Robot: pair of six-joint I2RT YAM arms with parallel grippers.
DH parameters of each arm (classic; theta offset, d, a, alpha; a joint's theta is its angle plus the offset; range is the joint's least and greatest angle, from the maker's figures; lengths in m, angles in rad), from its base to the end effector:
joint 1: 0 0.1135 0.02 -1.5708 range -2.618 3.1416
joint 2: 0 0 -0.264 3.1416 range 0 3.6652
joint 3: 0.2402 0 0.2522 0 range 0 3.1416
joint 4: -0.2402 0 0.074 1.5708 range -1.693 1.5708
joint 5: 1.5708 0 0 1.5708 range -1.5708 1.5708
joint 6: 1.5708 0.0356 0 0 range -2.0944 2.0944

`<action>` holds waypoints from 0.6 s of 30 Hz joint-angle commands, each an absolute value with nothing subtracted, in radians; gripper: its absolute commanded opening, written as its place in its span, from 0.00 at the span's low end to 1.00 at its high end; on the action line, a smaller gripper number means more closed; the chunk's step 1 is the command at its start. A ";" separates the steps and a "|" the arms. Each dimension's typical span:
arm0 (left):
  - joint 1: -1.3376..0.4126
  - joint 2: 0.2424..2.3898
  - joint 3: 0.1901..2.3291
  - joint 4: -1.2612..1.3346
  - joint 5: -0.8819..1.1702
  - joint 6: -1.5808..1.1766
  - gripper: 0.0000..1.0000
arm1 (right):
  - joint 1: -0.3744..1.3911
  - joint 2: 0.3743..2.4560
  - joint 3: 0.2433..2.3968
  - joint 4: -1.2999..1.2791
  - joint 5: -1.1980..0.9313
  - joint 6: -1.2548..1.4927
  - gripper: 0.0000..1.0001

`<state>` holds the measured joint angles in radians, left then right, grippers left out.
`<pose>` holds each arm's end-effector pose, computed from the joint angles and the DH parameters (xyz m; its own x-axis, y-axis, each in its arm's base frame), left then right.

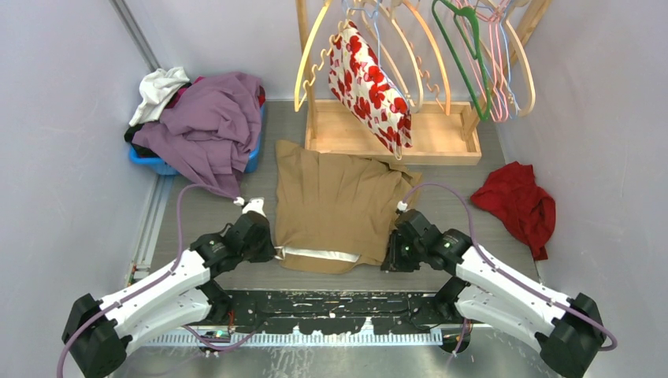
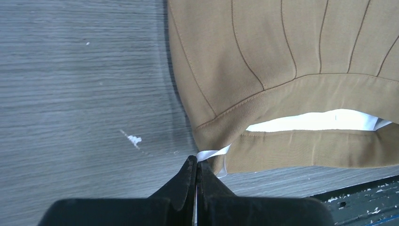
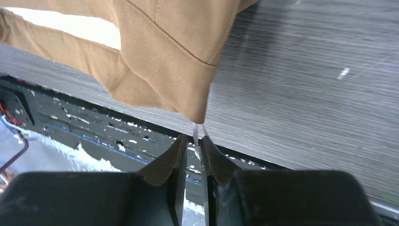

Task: Place the skirt on the hanger
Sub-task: Flatten out the skirt at the center of the board.

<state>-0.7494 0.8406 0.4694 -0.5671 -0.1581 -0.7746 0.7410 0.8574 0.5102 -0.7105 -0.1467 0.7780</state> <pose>0.1198 -0.1039 0.1892 -0.8449 -0.1573 -0.5113 0.0191 0.9463 -0.3227 0.1083 0.1062 0.1910 -0.9637 0.0594 -0.2603 -0.0622 0.8982 0.4352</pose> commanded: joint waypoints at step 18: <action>-0.744 0.803 0.603 -0.676 -0.162 -0.773 0.14 | 0.751 0.730 0.624 -0.807 -0.015 0.841 0.28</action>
<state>-0.7494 0.8082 0.5457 -0.6601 -0.1822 -0.7795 0.7444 0.7708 0.5304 -0.8032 -0.0185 0.8413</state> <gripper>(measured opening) 0.117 0.270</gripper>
